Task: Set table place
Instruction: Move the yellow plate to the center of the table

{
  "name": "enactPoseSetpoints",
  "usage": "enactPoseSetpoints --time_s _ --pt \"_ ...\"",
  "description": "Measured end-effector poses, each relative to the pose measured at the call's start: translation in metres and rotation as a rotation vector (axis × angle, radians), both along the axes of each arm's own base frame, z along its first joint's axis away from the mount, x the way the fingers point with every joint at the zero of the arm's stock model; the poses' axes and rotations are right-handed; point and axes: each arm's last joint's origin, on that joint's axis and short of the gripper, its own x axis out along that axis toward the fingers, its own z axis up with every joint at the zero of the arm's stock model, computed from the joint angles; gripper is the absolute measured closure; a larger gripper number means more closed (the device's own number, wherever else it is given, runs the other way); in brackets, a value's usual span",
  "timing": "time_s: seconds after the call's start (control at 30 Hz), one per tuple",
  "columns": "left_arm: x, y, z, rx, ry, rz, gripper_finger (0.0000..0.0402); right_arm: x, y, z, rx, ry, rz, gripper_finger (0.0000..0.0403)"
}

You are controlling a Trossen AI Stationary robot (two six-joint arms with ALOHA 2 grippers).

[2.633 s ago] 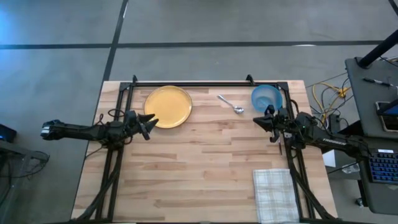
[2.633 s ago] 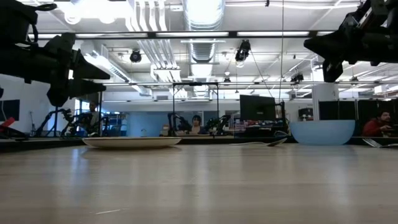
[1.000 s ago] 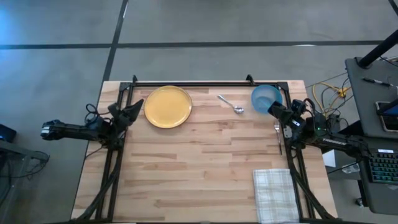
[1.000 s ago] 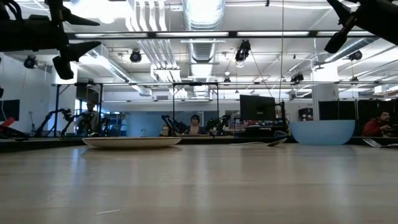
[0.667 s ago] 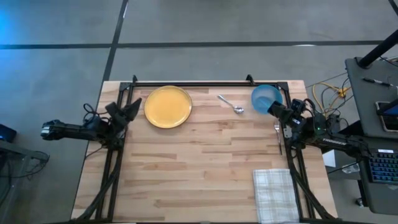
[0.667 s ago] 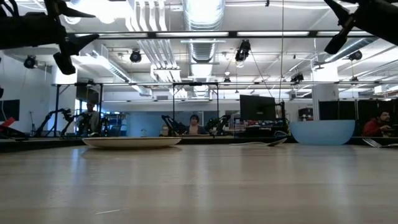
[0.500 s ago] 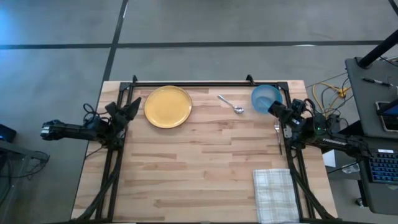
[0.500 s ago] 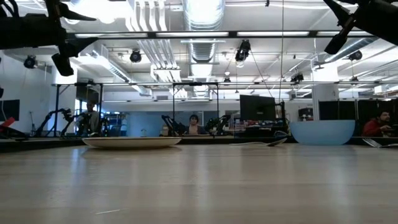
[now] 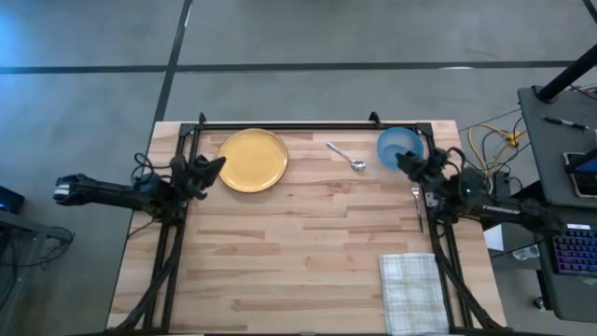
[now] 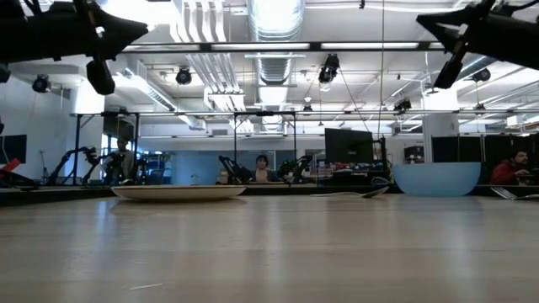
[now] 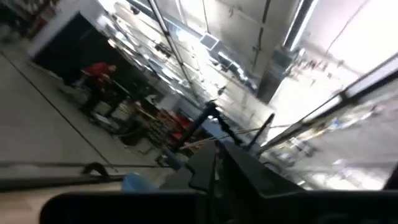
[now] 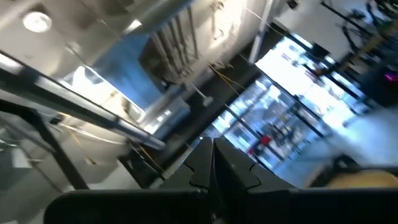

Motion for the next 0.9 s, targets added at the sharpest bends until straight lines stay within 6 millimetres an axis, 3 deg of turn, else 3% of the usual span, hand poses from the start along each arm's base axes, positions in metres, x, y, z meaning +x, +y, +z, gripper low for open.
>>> enactPoseSetpoints --time_s 0.13,0.27,0.37,0.43,0.57,0.73,0.9 --pt "0.004 0.001 0.014 0.031 -0.001 0.053 0.0382 0.011 -0.003 0.004 0.017 0.082 -0.008 0.0394" --pt "0.009 0.001 0.045 0.142 0.035 0.112 0.0399 0.026 -0.009 0.015 0.038 0.236 -0.059 0.0394" --pt "0.027 0.003 0.062 0.171 0.274 0.167 0.0399 0.036 -0.015 0.026 0.051 0.358 -0.110 0.0394" --pt "0.038 0.006 0.063 0.165 0.500 0.185 0.0401 0.042 -0.019 0.033 0.067 0.442 -0.134 0.0394" --pt "0.056 0.017 0.065 0.087 0.763 0.169 0.0401 0.050 -0.030 0.049 0.098 0.613 -0.173 0.0394" --pt "0.074 0.049 0.071 -0.022 0.811 0.172 0.0401 0.060 -0.043 0.069 0.098 0.763 -0.190 0.0394" --pt "0.075 0.104 0.067 -0.221 0.821 0.256 0.0401 0.070 -0.056 0.082 0.081 0.824 -0.170 0.0394"
